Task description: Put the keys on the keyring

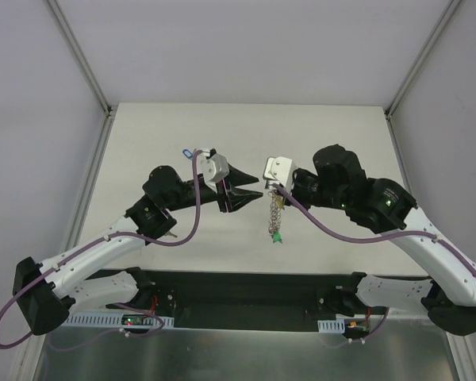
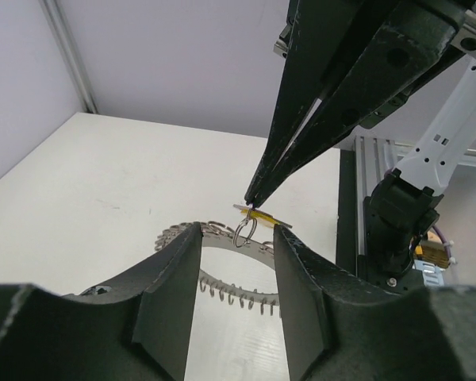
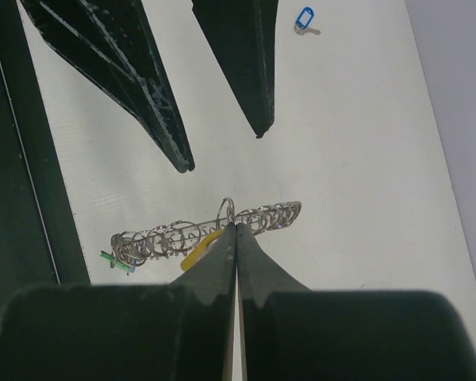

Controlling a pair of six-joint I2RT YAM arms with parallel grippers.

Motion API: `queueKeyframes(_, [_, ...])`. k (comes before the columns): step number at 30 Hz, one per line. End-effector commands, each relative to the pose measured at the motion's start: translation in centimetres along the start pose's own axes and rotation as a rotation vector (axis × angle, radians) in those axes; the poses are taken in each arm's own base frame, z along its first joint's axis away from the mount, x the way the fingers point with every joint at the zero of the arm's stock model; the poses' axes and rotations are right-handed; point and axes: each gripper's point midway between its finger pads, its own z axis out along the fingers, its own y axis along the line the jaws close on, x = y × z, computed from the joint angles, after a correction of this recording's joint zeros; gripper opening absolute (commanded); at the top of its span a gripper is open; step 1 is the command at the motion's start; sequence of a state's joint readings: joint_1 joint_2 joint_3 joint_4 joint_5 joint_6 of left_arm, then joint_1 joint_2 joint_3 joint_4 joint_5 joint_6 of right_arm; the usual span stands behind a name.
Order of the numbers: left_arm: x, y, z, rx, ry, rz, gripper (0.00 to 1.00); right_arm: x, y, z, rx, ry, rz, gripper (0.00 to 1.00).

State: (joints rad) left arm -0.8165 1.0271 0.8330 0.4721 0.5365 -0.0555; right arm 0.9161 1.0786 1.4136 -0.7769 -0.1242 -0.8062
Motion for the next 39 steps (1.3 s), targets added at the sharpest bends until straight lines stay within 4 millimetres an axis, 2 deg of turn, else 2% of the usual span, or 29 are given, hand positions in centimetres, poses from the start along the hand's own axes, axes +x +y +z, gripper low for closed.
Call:
queueKeyframes(1, [-1.5,0.3,-0.6,-0.012,-0.044,0.069,0.44,-2.8,-0.5,-1.5,-0.009,-0.072,-0.044,0.01])
queueKeyframes(7, [-0.7,0.6,-0.7,0.106,0.015,0.080,0.49,-2.9,-0.1,-1.5,-0.048,-0.056,-0.059,0.01])
queueKeyframes(11, [-0.9,0.3,-0.5,0.218,0.065,0.101,0.49,-3.1,0.2,-1.6,-0.064,-0.056,-0.064,0.01])
queueKeyframes(19, [-0.6,-2.0,0.2,0.454,0.115,0.052,0.43,-3.2,0.2,-1.4,-0.065,-0.055,-0.069,0.01])
queueKeyframes(23, [0.0,-2.1,0.4,0.490,0.135,0.011,0.40,-3.2,0.1,-1.4,-0.061,-0.056,-0.067,0.01])
queueKeyframes(27, [0.9,-1.5,1.0,0.475,0.158,-0.019,0.39,-3.3,0.1,-1.5,-0.060,-0.057,-0.064,0.01])
queueKeyframes(34, [1.2,-0.8,1.7,0.453,0.165,-0.016,0.35,-3.2,0.3,-1.5,-0.066,-0.055,-0.065,0.01])
queueKeyframes(38, [1.2,-0.9,1.8,0.458,0.167,-0.025,0.27,-3.0,0.4,-1.3,-0.070,-0.046,-0.064,0.01])
queueKeyframes(39, [1.2,-0.9,1.8,0.461,0.167,-0.024,0.19,-3.0,0.3,-1.3,-0.068,-0.047,-0.064,0.01])
